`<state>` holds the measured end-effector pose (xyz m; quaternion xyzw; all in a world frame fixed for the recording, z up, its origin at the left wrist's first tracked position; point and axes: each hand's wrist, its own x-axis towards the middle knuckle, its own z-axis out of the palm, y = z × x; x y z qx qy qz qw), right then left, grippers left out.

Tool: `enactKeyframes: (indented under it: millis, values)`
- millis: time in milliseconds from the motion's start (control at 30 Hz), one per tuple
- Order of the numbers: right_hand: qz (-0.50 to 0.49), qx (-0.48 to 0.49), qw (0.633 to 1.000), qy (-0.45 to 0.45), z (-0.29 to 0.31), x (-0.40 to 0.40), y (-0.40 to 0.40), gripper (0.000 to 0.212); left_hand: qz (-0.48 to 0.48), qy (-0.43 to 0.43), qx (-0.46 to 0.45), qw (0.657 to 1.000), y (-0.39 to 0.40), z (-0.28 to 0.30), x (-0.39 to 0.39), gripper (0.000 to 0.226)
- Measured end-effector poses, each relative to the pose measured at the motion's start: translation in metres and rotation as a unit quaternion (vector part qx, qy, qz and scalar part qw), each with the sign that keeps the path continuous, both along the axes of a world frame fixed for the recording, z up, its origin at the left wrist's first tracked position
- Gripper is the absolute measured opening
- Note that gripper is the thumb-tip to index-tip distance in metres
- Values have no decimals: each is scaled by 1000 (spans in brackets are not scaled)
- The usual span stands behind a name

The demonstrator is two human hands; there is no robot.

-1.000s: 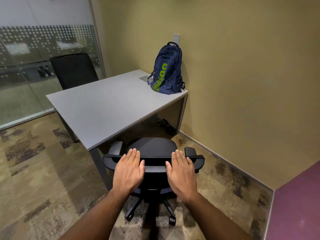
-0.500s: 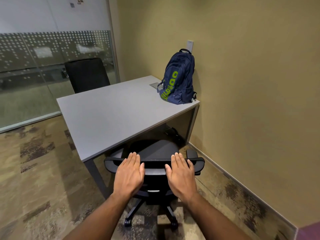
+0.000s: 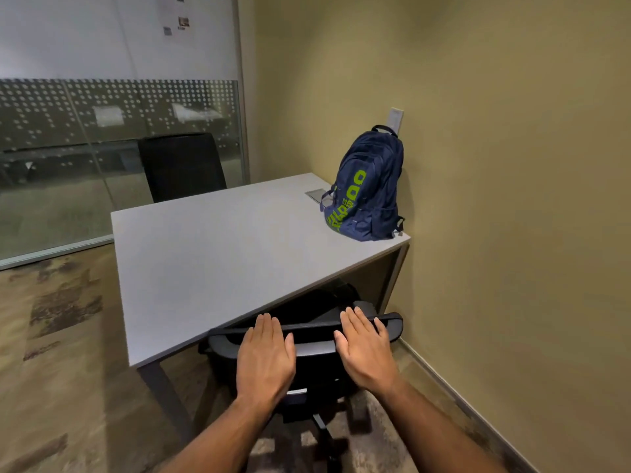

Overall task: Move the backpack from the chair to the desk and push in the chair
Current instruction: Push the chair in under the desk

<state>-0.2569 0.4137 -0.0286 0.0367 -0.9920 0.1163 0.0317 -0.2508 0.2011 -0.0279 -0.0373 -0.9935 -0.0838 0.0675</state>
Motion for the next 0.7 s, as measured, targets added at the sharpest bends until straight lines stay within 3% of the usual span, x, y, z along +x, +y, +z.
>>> enactKeyframes:
  millis: [367,500,600,700]
  values:
    - [9,39,996,-77,16,-145,48,61,4,-24,-50,998,54,0,-118,79]
    - [21,40,997,-62,14,-182,49,66,-2,-18,-44,999,53,-4,-154,79]
    - [37,41,997,-51,11,-202,50,83,-2,-22,-34,999,51,-6,-172,78]
    - [51,45,997,-39,8,-221,61,78,3,-23,-32,999,59,-5,-184,79]
